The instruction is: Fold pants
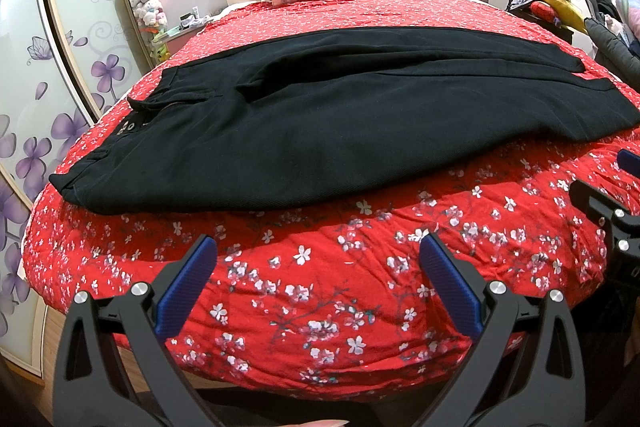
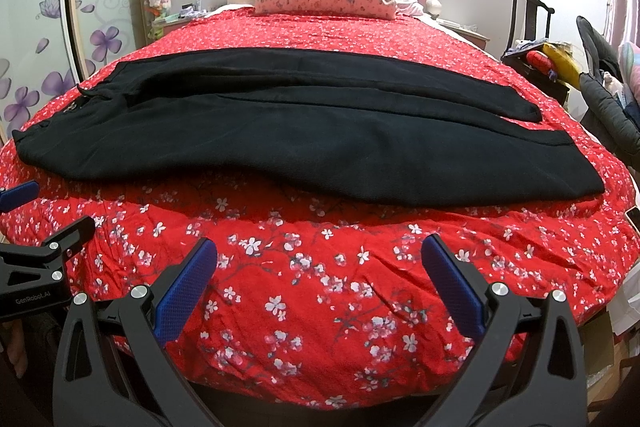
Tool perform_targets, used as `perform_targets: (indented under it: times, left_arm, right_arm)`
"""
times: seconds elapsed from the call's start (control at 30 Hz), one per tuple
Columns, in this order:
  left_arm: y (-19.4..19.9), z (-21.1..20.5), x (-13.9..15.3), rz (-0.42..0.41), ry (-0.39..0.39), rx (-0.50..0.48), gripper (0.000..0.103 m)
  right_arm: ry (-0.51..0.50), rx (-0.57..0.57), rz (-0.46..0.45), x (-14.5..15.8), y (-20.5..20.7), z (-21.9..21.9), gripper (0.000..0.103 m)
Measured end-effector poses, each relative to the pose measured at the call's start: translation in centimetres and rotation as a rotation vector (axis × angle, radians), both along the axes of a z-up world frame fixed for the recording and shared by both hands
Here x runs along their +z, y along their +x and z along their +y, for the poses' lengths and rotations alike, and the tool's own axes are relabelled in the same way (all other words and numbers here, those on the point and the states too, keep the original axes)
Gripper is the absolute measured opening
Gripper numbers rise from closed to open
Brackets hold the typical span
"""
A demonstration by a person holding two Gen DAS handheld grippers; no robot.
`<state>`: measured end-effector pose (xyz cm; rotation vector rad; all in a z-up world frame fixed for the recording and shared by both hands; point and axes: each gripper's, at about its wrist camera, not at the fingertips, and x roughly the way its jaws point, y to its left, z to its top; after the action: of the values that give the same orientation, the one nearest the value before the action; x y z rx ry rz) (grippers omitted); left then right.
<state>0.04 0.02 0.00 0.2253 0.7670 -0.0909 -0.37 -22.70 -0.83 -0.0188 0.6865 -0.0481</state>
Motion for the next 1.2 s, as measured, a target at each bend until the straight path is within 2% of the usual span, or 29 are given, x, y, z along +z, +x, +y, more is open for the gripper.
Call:
perform_targets:
  times: [0.17, 0.23, 0.3, 0.43, 0.53, 0.6, 0.7, 0.77, 0.87, 0.97, 1.03, 1.1, 1.2]
  left_arm:
    - [0.7, 0.5, 1.0, 0.003, -0.027, 0.024, 0.101]
    - [1.5, 1.5, 1.9, 0.001, -0.06, 0.04, 0.101]
    - [2.0, 1.8, 2.8, -0.011, -0.101, 0.063, 0.101]
    - [4.2, 1.5, 4.4, -0.051, -0.133, 0.108, 0.101]
    - [6.5, 1.3, 6.0, -0.07, -0.209, 0.137, 0.101]
    - [8.0, 0.9, 6.9, -0.096, -0.293, 0.156, 0.101]
    - [10.1, 0.3, 7.5, -0.124, -0.34, 0.194, 0.101]
    - [11.4, -0.4, 7.3, -0.144, -0.369, 0.182, 0.101]
    - [12.5, -1.2, 6.2, -0.144, -0.42, 0.126, 0.101]
    - [13.6, -1.2, 4.4, -0.111, -0.45, 0.104, 0.101]
    - [14.7, -1.0, 3.3, -0.056, -0.468, 0.098, 0.101]
    - [15.4, -0.6, 2.4, -0.027, -0.494, 0.101, 0.101]
    - [15.7, -0.5, 1.7, -0.021, -0.471, 0.092, 0.101]
  right_arm:
    - [0.027, 0.004, -0.074, 1.6, -0.3, -1.4, 0.102]
    - [0.085, 0.038, -0.095, 2.7, 0.1, -2.7, 0.102]
    - [0.17, 0.053, -0.066, 2.9, 1.0, -4.3, 0.102]
    - [0.303, 0.024, 0.009, 4.0, 3.6, -8.2, 0.102]
    - [0.305, 0.007, 0.019, 5.9, 5.9, -11.3, 0.102]
    - [0.291, 0.002, -0.018, 7.7, 7.3, -13.4, 0.102]
    - [0.263, -0.016, -0.085, 9.8, 10.3, -16.9, 0.102]
    - [0.257, -0.048, -0.061, 10.4, 13.0, -19.8, 0.102]
    - [0.316, -0.137, 0.008, 10.2, 17.7, -24.7, 0.102]
    - [0.429, -0.248, 0.04, 9.1, 21.4, -29.7, 0.102]
    - [0.475, -0.317, 0.055, 8.1, 23.7, -32.6, 0.102]
    - [0.474, -0.38, 0.056, 7.0, 25.8, -35.2, 0.102]
    - [0.437, -0.414, 0.054, 6.0, 28.8, -37.6, 0.102]
